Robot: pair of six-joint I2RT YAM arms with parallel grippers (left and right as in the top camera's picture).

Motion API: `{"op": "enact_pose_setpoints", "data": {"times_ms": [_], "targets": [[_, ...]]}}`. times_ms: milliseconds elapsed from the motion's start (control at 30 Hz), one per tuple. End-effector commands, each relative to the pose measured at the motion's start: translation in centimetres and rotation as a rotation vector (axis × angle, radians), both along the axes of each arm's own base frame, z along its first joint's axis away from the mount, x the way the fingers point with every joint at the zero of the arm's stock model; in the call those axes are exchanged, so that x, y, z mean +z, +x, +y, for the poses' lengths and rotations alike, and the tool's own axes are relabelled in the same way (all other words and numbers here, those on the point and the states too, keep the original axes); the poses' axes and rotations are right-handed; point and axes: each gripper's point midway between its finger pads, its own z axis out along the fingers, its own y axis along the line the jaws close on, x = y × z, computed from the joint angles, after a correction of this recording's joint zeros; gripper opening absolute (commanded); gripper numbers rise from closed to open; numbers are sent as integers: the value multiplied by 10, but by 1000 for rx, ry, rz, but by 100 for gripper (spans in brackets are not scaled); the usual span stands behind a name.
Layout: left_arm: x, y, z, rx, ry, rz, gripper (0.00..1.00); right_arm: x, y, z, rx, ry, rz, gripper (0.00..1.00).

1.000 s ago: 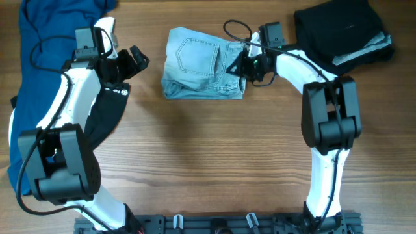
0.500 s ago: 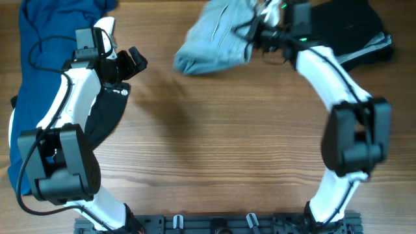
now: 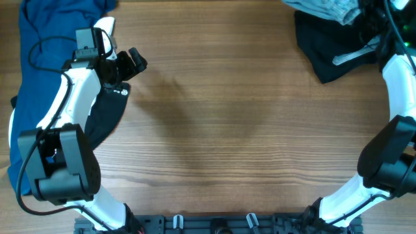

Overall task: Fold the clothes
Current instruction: 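Carry the folded shorts with the right gripper onto the black stack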

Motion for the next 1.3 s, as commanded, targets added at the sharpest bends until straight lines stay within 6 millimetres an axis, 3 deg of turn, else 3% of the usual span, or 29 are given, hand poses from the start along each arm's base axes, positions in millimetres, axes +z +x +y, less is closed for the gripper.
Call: {"op": "enact_pose_setpoints", "data": {"times_ms": [0, 67, 233, 433, 467, 533, 567, 667, 800, 867, 933, 1033, 1100, 1167, 1200, 1267], "targets": [[4, 0, 0, -13, 17, -9, 100, 7, 8, -12, -71, -152, -40, 4], [3, -2, -1, -13, 16, -3, 100, -8, 14, -27, -110, -180, -30, 4], [3, -2, -1, -13, 16, -3, 100, -74, 25, -51, -100, -226, 51, 4], [3, -2, -1, -13, 16, -4, 100, -99, 1, -80, -50, -234, 134, 4], [3, -2, -1, -13, 16, -3, 100, -104, -5, -81, -22, -224, 153, 19], [3, -2, -1, -13, 16, -2, 100, -115, -25, -80, 48, -135, 212, 69], [3, -2, -1, -13, 16, -2, 100, -116, -39, -79, 77, -81, 245, 72], [3, -2, -1, -14, 16, -2, 100, -95, -77, -78, 145, -129, 275, 73], [3, -2, -1, -14, 16, -2, 100, -32, -104, -73, 177, -507, 198, 84], [3, -2, -1, -14, 16, -2, 100, 1, -102, -73, 141, -743, 149, 95], [3, -2, -1, -14, 16, -2, 100, 4, -78, -75, 84, -931, 148, 99], [3, -2, -1, -13, 16, -1, 100, -26, -31, -76, 58, -1084, 138, 100], [3, -2, -1, -13, 16, 0, 100, -79, 4, -83, 48, -1102, 141, 100], [2, -4, -1, -13, 15, 7, 100, -154, 16, -88, 84, -1041, 223, 100], [1, -5, -1, -13, 14, 12, 100, -208, 12, -93, 85, -967, 323, 100], [1, -6, -1, -13, 14, 15, 100, -287, -4, -94, 125, -862, 464, 100]]}}
